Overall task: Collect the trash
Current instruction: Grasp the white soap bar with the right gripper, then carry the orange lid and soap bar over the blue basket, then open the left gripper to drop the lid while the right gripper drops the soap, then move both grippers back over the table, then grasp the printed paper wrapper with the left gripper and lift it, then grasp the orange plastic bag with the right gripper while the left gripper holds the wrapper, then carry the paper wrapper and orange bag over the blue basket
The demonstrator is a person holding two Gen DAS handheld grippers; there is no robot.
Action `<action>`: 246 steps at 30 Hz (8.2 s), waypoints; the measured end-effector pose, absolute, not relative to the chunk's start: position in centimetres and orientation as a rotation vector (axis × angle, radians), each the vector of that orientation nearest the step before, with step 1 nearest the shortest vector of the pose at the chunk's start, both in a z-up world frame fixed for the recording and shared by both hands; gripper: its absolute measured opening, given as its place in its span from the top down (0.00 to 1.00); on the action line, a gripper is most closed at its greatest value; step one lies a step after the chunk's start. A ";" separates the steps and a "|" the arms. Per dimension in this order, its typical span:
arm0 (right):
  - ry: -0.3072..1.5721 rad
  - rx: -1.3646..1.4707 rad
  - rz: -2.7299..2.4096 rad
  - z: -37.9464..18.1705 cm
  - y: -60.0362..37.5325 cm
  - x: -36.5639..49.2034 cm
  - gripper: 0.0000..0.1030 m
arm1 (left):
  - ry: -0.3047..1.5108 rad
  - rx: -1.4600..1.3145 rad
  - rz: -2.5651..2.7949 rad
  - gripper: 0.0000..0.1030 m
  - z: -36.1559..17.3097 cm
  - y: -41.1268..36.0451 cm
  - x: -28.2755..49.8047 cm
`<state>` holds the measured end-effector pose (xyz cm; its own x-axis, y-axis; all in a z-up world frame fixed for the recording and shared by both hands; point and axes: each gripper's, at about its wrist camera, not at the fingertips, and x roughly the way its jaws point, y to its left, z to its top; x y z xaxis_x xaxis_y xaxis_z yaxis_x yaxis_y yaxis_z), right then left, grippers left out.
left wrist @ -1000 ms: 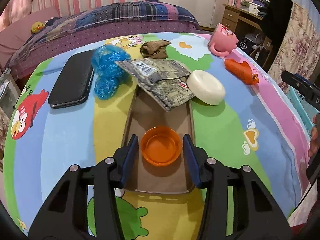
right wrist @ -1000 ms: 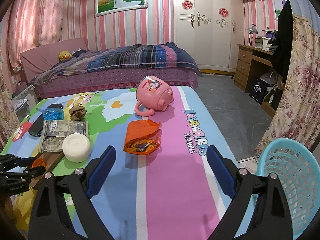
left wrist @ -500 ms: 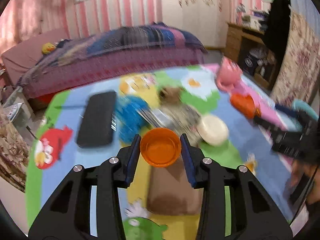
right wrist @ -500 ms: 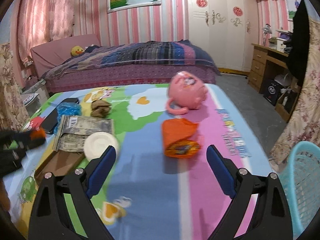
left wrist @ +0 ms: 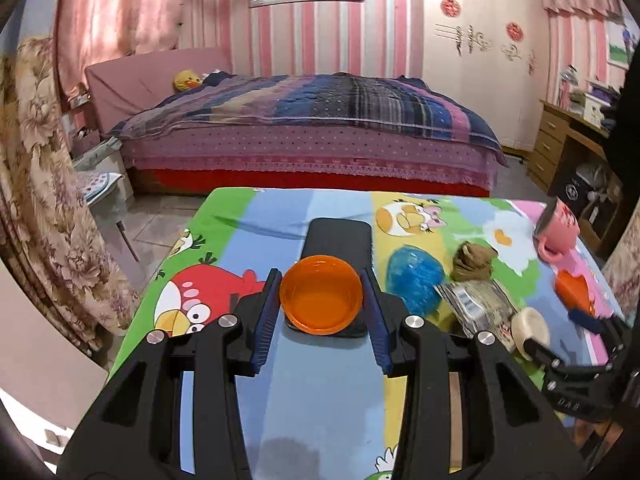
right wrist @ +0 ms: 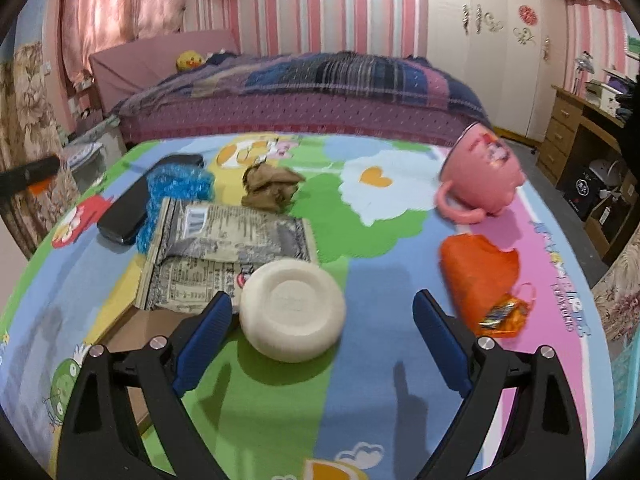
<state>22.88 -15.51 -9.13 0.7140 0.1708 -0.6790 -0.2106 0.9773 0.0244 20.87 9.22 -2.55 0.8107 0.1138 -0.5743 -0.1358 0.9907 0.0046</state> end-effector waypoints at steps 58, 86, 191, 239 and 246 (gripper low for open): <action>0.524 0.159 -0.536 -2.0 -52.7 4.6 0.41 | 0.596 0.170 -0.606 0.62 -4.3 -32.8 16.2; 0.589 0.249 -0.579 -4.5 -55.6 4.2 0.41 | 0.593 0.264 -0.646 0.22 -5.1 -39.2 18.2; 0.761 -0.074 0.005 -8.7 -25.2 25.0 0.22 | 0.517 0.099 -0.018 0.88 -0.4 -2.0 21.1; 0.761 -0.034 0.025 -8.3 -27.6 17.8 0.32 | 0.530 0.176 0.004 0.88 -1.9 -3.5 21.0; 0.815 -0.053 0.048 -9.9 -27.1 17.8 0.63 | 0.537 0.151 0.009 0.88 -1.9 -2.4 21.1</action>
<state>17.84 -27.06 -9.87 0.6848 0.0225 -0.7284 -0.0632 0.9976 -0.0286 21.12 -2.37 -1.93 0.8592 0.0481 -0.5093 0.0311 0.9888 0.1458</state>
